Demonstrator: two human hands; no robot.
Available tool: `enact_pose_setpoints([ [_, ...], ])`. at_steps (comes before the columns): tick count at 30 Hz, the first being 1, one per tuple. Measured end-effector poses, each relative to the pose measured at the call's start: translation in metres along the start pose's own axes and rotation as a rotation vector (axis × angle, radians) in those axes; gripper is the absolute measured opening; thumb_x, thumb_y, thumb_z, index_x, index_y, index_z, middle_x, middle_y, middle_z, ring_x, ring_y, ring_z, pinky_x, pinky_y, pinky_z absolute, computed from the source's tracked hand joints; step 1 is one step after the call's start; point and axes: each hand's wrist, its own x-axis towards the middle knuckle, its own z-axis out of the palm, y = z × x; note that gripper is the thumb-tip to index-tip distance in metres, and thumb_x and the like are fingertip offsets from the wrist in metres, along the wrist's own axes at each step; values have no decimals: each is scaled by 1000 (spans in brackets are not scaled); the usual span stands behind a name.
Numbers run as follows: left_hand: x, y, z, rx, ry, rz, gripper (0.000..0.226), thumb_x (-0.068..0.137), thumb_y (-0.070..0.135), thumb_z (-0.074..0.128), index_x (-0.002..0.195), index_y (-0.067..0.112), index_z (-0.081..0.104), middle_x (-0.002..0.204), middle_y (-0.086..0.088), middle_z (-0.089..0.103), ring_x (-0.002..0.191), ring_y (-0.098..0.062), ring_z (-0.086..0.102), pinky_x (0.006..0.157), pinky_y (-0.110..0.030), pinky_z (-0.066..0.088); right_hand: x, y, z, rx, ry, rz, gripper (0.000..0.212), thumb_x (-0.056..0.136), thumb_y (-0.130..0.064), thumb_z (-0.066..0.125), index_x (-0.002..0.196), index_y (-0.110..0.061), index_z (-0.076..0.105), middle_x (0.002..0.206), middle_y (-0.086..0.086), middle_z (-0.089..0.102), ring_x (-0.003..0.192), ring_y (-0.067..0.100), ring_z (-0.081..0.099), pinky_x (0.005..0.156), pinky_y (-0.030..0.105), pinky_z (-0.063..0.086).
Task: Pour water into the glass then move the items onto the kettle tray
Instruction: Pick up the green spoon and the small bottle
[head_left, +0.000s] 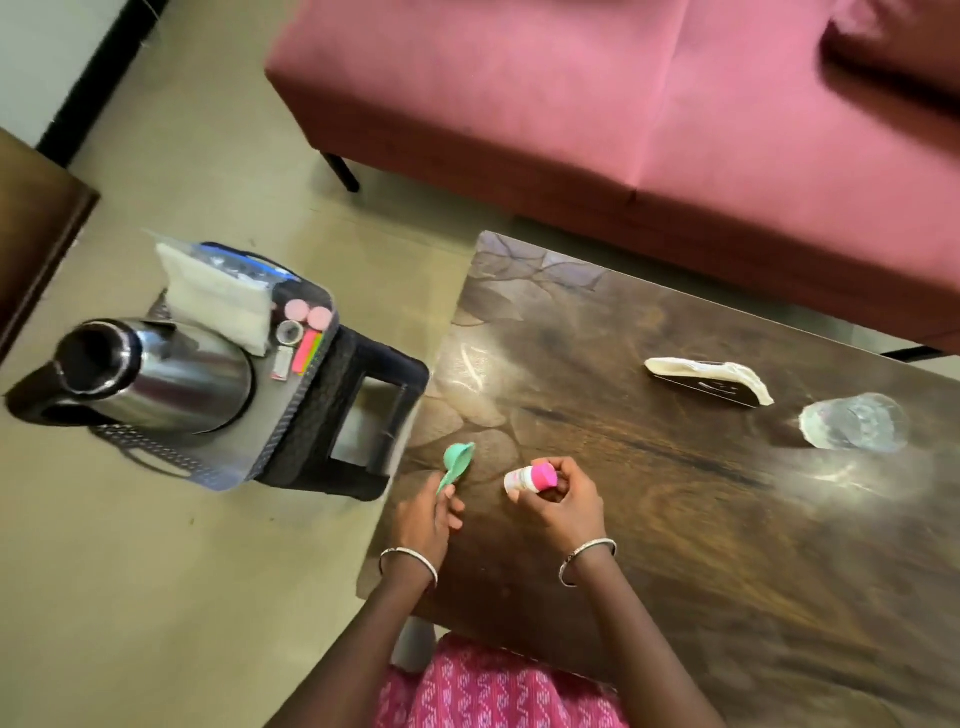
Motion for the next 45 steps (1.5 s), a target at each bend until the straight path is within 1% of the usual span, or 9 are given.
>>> enact_pose_setpoints([
  [7, 27, -46, -97, -211, 153, -106, 4, 102, 17, 39, 105, 15, 39, 71, -7, 69, 57, -23, 67, 60, -37, 52, -8, -58, 90, 37, -45, -73, 35, 69, -13, 86, 100, -19, 70, 94, 0, 73, 86, 15, 70, 88, 37, 58],
  [13, 64, -83, -164, -248, 340, -137, 7, 100, 20, 46, 102, 13, 45, 73, -8, 68, 57, -24, 64, 60, -39, 54, -9, -106, 166, 27, -130, -139, 40, 76, -22, 83, 110, -16, 63, 106, 4, 72, 97, 21, 70, 86, 43, 60],
  [19, 112, -108, -200, -228, 475, -289, 8, 97, 17, 50, 92, 13, 46, 73, -14, 69, 51, -26, 60, 62, -37, 50, 0, -145, 230, -59, -95, -238, 34, 71, -27, 85, 94, -25, 59, 89, -10, 70, 81, 3, 69, 72, 19, 57],
  [25, 155, -131, -195, -663, 441, -664, 10, 94, 15, 57, 96, 6, 60, 77, -14, 55, 47, -20, 43, 47, -22, 34, 25, -164, 274, -202, -84, -314, 30, 75, -24, 83, 102, -19, 71, 94, -5, 73, 80, 8, 67, 79, 30, 61],
  [28, 162, -136, -192, -764, 434, -740, 9, 93, 17, 60, 86, 12, 63, 71, -9, 51, 42, -14, 39, 49, -23, 32, 36, -170, 290, -319, -109, -383, 29, 78, -19, 78, 106, -16, 72, 101, 1, 75, 87, 16, 69, 84, 35, 58],
  [32, 162, -144, -188, -874, 405, -770, 7, 95, 19, 57, 93, 15, 62, 61, 0, 50, 30, -1, 39, 35, -11, 29, 48, -176, 309, -578, -125, -510, 30, 80, -20, 70, 110, -20, 66, 101, 2, 72, 98, 27, 58, 79, 34, 48],
  [34, 162, -150, -188, -878, 388, -761, 8, 96, 19, 56, 96, 14, 62, 62, -1, 53, 38, -3, 44, 33, -10, 27, 54, -176, 319, -711, -139, -525, 29, 81, -24, 68, 109, -21, 63, 100, 4, 71, 102, 29, 53, 83, 39, 46],
  [40, 164, -158, -192, -937, 337, -771, 10, 97, 18, 55, 103, 13, 61, 69, -3, 61, 48, -9, 48, 34, -11, 33, 61, -173, 341, -1019, -95, -593, 21, 82, -28, 67, 101, -19, 63, 99, 7, 69, 107, 31, 46, 82, 39, 33],
  [45, 168, -155, -197, -1257, 347, -884, 10, 93, 10, 59, 84, 6, 59, 51, 1, 65, 39, -4, 59, 42, -15, 50, 62, -170, 350, -1050, -76, -602, 23, 83, -26, 66, 102, -15, 62, 104, 7, 70, 107, 32, 47, 83, 41, 33],
])
